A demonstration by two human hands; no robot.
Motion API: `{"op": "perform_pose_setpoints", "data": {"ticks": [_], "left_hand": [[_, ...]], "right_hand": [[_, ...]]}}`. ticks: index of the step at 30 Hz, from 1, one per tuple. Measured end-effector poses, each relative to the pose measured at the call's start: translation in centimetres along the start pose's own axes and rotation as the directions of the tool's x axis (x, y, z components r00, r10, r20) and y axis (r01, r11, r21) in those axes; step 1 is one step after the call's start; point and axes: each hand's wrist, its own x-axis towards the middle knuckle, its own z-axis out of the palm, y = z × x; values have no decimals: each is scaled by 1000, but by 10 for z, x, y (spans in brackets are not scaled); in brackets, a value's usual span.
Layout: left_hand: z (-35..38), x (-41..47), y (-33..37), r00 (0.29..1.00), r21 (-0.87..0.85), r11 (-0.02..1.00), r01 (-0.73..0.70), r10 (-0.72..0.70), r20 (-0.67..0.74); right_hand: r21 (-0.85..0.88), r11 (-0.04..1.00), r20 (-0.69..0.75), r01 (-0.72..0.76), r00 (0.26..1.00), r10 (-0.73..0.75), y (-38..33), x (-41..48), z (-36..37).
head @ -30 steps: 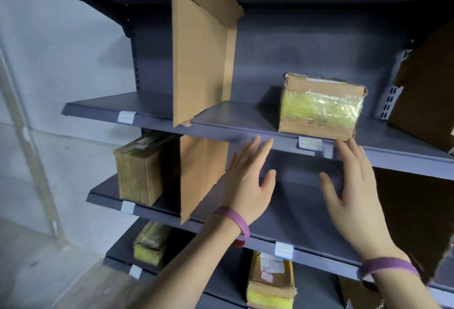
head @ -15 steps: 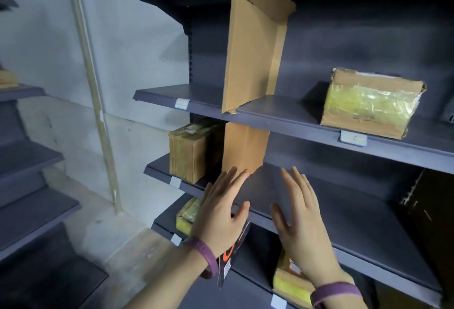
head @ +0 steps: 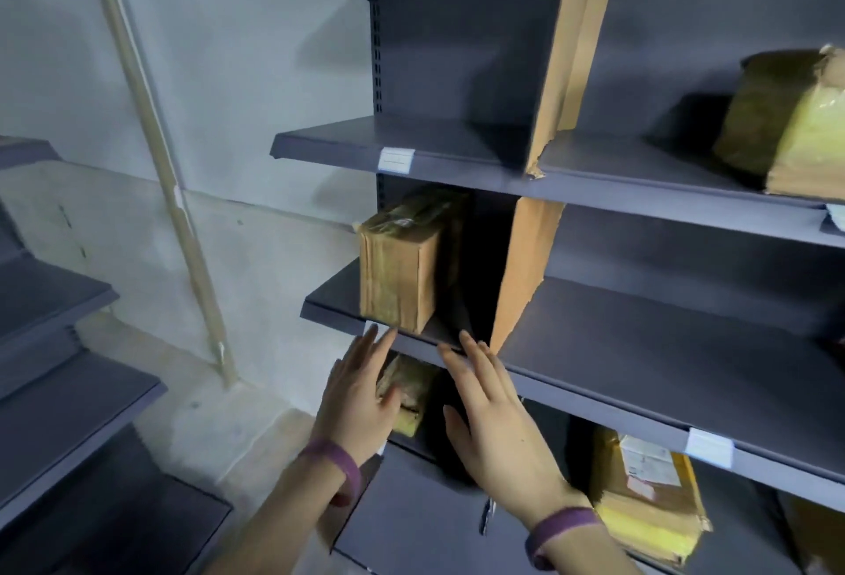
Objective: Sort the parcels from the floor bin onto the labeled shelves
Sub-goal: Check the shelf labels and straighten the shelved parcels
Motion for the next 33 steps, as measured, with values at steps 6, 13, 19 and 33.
{"op": "perform_pose_setpoints", "data": {"ticks": [6,13,19,33], "left_hand": [[-25,62,-79,993,-28,999,-43,46,111],[-11,113,-129,964,27,995,-91,81,252],[9,132,-149,949,91,984,-152,120,293],[25,153,-162,936,113,965,-237,195,292]], "right_hand": [[-25,985,25,-174,984,174,-14,59,62],[-185,918,103,-351,922,374,-2,97,105],[-226,893,123,-388,898,422,11,115,126],[-286,865,53,-412,895,443,23,139,143]]}}
